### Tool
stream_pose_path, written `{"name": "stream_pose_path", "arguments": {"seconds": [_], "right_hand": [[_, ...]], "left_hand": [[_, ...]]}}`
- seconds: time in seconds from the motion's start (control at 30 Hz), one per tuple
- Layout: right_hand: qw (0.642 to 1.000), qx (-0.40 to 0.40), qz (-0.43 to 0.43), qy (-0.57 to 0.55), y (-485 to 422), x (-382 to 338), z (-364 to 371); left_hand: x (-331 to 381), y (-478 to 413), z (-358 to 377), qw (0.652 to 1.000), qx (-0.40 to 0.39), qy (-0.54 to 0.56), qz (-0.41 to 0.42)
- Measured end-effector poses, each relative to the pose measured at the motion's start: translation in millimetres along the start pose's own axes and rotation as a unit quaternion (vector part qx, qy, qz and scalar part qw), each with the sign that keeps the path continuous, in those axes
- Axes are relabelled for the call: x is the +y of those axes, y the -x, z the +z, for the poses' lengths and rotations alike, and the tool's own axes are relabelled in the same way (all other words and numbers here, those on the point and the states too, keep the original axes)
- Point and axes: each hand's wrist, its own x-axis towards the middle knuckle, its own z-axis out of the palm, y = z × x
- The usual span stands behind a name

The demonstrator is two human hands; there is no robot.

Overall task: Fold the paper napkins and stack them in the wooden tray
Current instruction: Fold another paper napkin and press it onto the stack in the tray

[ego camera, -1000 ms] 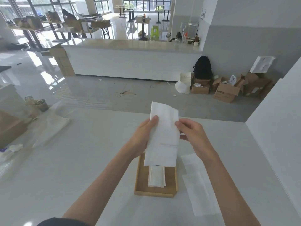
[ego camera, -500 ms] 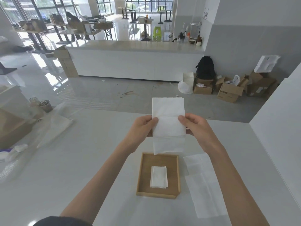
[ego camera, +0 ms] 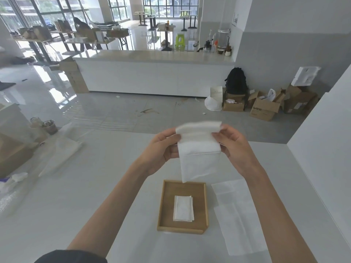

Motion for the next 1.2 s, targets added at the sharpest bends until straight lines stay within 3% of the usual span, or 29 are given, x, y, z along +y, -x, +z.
{"name": "stream_pose_path", "arguments": {"seconds": [0.3, 0.47, 0.63, 1.03, 1.2], "right_hand": [[0.997, 0.014, -0.074, 0.026, 1, -5, -3], [0.999, 0.009, -0.036, -0.023, 0, -6, 1], [0.998, -0.025, 0.030, 0.039, 3, 4, 6], [1.000, 0.024, 0.006, 0.015, 1, 9, 12], [0.998, -0.030, 0.046, -0.002, 3, 15, 12]], "left_hand": [[8, 2, 9, 1.000, -0.016, 0.001, 0.022], [5, 1, 16, 0.985, 0.066, -0.138, 0.080], [11, 1, 16, 0.979, 0.115, -0.136, 0.100], [9, 5, 5, 0.982, 0.120, -0.114, 0.089], [8, 4, 3, 0.974, 0.135, -0.146, 0.107]]}}
